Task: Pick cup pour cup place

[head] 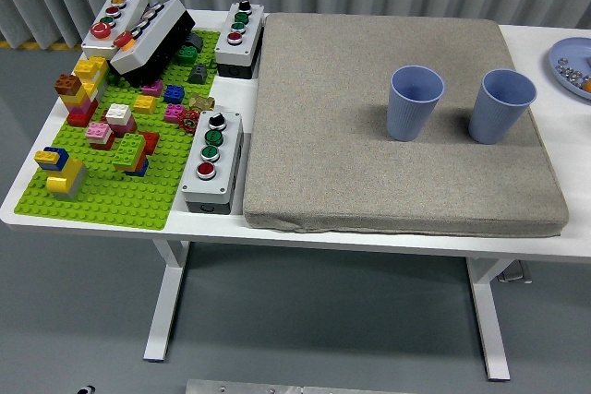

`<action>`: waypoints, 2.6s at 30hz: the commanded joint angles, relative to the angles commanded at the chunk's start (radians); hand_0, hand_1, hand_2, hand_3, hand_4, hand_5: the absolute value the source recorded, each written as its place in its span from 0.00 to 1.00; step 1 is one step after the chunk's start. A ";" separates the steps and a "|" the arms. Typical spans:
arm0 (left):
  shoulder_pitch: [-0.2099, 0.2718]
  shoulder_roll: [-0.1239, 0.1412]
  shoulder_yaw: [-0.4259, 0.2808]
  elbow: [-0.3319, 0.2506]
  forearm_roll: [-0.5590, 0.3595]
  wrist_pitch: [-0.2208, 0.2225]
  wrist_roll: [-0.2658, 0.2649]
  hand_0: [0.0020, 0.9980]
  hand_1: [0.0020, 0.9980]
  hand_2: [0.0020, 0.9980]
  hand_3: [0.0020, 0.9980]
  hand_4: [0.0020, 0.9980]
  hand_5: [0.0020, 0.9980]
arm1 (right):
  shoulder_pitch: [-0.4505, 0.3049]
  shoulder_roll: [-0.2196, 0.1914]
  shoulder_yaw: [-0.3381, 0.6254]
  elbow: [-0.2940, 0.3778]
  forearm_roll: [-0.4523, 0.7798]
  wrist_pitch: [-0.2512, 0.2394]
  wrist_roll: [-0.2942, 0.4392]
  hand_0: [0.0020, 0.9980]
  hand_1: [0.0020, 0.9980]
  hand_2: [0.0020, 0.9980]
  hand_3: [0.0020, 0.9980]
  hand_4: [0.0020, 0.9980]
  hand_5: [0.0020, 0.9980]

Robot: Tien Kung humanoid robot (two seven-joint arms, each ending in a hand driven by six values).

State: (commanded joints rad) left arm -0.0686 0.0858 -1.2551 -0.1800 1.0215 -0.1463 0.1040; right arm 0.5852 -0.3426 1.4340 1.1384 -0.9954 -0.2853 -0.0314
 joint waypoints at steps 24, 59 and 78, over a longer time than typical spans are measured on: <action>-0.003 -0.005 0.005 0.000 0.013 -0.003 -0.004 0.84 0.82 0.89 0.83 0.65 1.00 | -0.228 0.022 0.070 0.075 -0.068 0.142 -0.033 0.89 0.88 0.99 1.00 0.91 0.30; -0.001 0.001 0.057 0.000 -0.013 -0.009 -0.007 0.83 0.82 0.89 0.82 0.64 1.00 | -0.275 0.102 -0.090 -0.072 0.020 0.132 0.062 0.90 0.87 0.96 0.95 0.89 0.31; -0.012 0.001 0.070 0.000 -0.022 -0.009 -0.010 0.83 0.82 0.88 0.82 0.64 1.00 | -0.189 0.111 -0.147 -0.159 0.034 0.163 0.077 1.00 0.91 0.99 0.97 0.89 0.34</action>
State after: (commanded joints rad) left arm -0.0807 0.0869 -1.1851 -0.1800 0.9992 -0.1548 0.0937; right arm 0.3963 -0.2319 1.2868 0.9799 -0.9613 -0.1228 0.0458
